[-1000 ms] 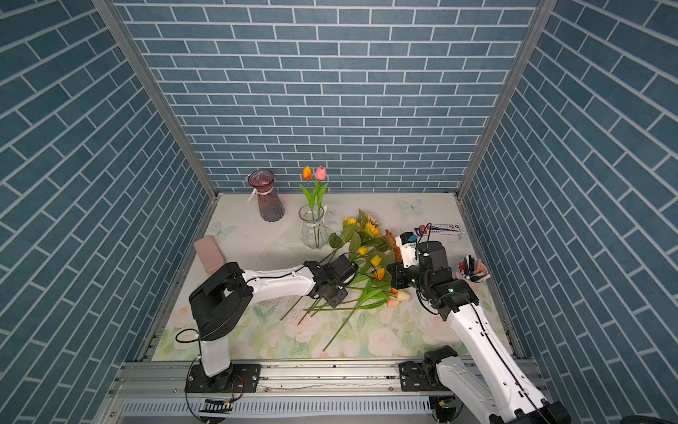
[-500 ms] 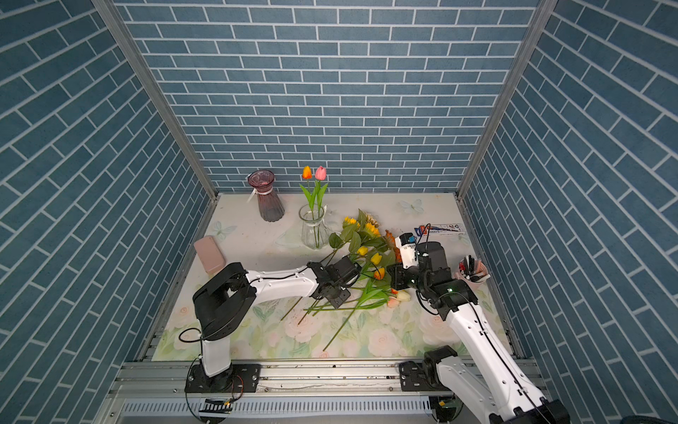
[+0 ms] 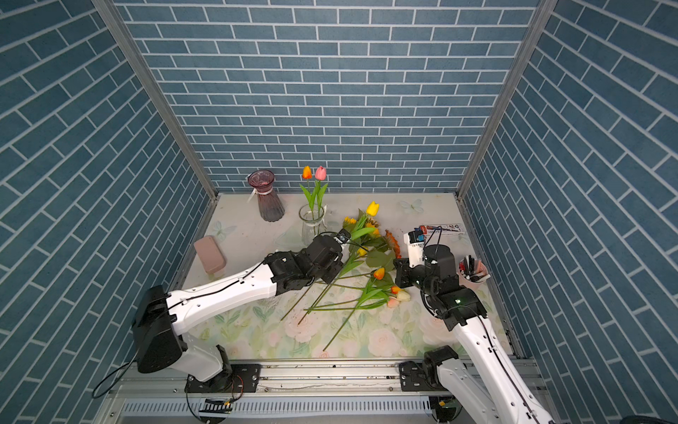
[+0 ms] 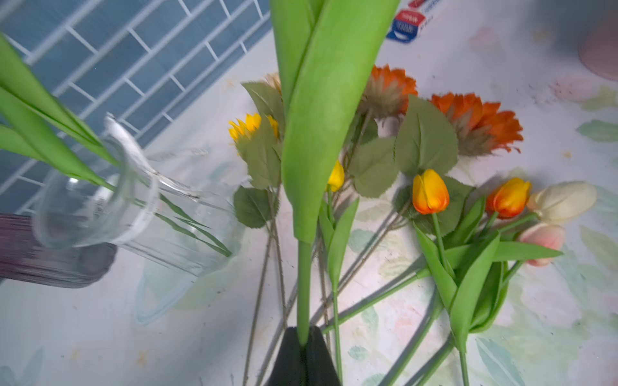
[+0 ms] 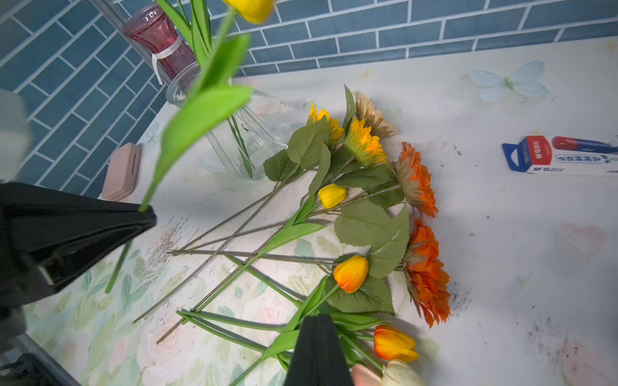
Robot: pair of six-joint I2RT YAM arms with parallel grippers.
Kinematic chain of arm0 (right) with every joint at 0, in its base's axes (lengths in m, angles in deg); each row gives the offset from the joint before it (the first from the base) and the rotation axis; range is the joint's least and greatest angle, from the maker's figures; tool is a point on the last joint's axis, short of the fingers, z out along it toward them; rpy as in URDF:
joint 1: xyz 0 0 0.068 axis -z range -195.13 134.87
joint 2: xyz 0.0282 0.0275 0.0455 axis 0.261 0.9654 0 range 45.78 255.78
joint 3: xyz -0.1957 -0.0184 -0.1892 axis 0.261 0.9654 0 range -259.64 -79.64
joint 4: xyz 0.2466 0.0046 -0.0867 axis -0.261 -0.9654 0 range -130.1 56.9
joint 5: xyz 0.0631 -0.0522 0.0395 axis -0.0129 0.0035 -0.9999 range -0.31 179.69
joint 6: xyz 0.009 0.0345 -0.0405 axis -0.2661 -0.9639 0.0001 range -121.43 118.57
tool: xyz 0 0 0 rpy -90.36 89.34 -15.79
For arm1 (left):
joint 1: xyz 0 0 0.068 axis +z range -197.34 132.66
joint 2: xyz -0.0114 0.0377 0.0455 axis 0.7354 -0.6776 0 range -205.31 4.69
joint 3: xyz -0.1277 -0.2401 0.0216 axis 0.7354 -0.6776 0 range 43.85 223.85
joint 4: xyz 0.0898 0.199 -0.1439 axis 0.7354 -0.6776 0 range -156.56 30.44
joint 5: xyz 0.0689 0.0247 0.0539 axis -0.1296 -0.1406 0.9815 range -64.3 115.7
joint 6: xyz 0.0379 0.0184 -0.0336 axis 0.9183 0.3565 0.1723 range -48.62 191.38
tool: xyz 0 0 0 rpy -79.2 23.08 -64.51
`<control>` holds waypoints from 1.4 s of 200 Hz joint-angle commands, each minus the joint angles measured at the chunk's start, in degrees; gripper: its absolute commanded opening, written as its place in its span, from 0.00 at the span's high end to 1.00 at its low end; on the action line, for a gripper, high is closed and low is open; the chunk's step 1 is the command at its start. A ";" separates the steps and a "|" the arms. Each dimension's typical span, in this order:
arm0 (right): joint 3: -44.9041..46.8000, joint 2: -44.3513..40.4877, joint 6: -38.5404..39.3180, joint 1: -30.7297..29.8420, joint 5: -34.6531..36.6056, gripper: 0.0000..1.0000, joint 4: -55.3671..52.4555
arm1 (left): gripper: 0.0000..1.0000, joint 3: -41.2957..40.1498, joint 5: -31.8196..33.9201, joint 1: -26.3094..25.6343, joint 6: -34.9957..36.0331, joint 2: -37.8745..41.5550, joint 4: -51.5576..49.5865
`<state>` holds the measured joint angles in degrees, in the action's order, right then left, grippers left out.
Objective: Arrange the flowers in different vases according to their variety
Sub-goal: Pick up the flower at the center of the board, then insert the flower into the vase.
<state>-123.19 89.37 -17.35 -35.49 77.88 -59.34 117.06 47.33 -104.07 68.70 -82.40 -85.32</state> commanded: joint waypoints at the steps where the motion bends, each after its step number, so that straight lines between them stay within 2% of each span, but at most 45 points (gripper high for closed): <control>1: 1.18 -1.34 -2.18 -0.29 3.98 1.00 3.64 | 1.00 -0.97 8.23 2.27 4.23 5.00 7.18; 14: 2.12 -1.96 -2.42 -0.29 3.95 1.00 5.74 | 1.00 -3.18 6.95 6.49 4.17 9.00 14.90; 37: 3.85 -2.74 -2.84 -0.29 1.73 1.00 10.25 | 1.00 -9.12 -0.16 14.81 -0.16 15.64 30.12; 67: 5.14 -1.98 -2.97 -0.29 -2.48 1.00 15.57 | 1.00 -14.32 1.21 17.57 -0.66 18.42 50.26; 100: 4.52 0.24 -1.30 -0.29 -5.81 1.00 18.77 | 1.00 -9.31 -3.53 20.40 1.13 11.09 58.03; 144: 1.45 2.39 4.27 -0.29 -16.23 1.00 21.19 | 1.00 -10.28 -13.76 25.21 1.53 1.32 74.91; 166: -0.41 2.98 6.45 -0.29 -18.32 1.00 20.82 | 1.00 -9.05 -14.93 27.01 1.03 -3.70 77.77; 205: -2.01 4.37 7.57 -0.28 -18.94 1.00 19.91 | 1.00 -13.12 -16.03 29.67 -1.61 -10.61 93.48; 280: -1.79 5.37 7.47 -0.29 -17.90 1.00 19.00 | 1.00 -14.86 -17.84 29.98 -5.03 -19.51 96.99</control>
<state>-124.00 94.55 -11.47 -35.49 60.31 -40.15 103.81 30.74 -74.26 65.75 -100.46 7.26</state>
